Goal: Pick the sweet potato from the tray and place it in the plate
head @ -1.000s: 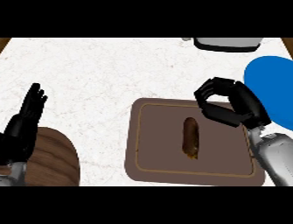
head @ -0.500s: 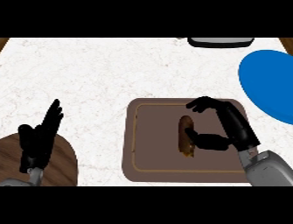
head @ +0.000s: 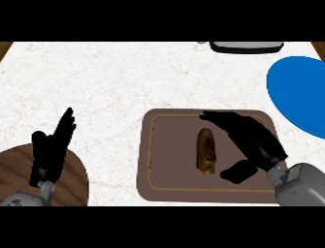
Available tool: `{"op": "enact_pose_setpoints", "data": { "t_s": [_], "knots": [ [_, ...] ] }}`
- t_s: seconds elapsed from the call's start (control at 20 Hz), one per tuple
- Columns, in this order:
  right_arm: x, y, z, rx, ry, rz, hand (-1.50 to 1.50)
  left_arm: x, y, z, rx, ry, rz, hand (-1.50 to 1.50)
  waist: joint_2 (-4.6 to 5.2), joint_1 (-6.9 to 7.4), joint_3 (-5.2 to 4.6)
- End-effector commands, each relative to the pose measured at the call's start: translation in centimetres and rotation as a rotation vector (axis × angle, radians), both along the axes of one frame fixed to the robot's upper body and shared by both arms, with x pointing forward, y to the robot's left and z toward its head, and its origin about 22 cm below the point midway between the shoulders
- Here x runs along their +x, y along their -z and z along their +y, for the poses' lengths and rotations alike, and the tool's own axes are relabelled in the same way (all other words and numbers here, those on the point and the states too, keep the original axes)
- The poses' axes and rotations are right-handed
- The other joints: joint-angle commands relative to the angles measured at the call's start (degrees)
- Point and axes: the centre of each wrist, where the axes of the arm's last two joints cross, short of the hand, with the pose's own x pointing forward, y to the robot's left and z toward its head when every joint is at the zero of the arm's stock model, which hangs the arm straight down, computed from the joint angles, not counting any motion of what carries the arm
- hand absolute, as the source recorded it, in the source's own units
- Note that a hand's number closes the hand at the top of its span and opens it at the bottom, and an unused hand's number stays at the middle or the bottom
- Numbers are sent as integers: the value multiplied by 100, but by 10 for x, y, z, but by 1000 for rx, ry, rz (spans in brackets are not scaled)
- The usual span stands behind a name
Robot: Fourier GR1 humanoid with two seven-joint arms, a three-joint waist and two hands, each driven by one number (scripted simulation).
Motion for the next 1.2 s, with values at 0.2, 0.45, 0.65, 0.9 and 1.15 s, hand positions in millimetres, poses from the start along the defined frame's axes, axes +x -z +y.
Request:
{"op": "enact_pose_setpoints", "data": {
  "t_s": [0.2, 0.45, 0.65, 0.9, 1.15],
  "knots": [
    [9, -37, 62, -411, -34, 57, -150, -2, 6, -6, -5, 5, 25, 0, 23, 67, -18],
    [27, -42, 82, -550, -32, 262, -150, 4, 0, -4, 10, -4, 16, 0, 29, 52, -13],
    [33, -32, 101, -608, -17, 333, -150, 10, -7, -22, -14, 4, 8, 0, 27, 13, -4],
    [43, -23, 77, -624, 11, 370, -150, -1, 0, -7, -20, -10, 44, 0, 26, 7, -2],
    [41, -17, 88, -642, 11, 373, -150, -3, 2, -12, -18, 10, 16, 0, 22, -7, -2]
  ]
}}
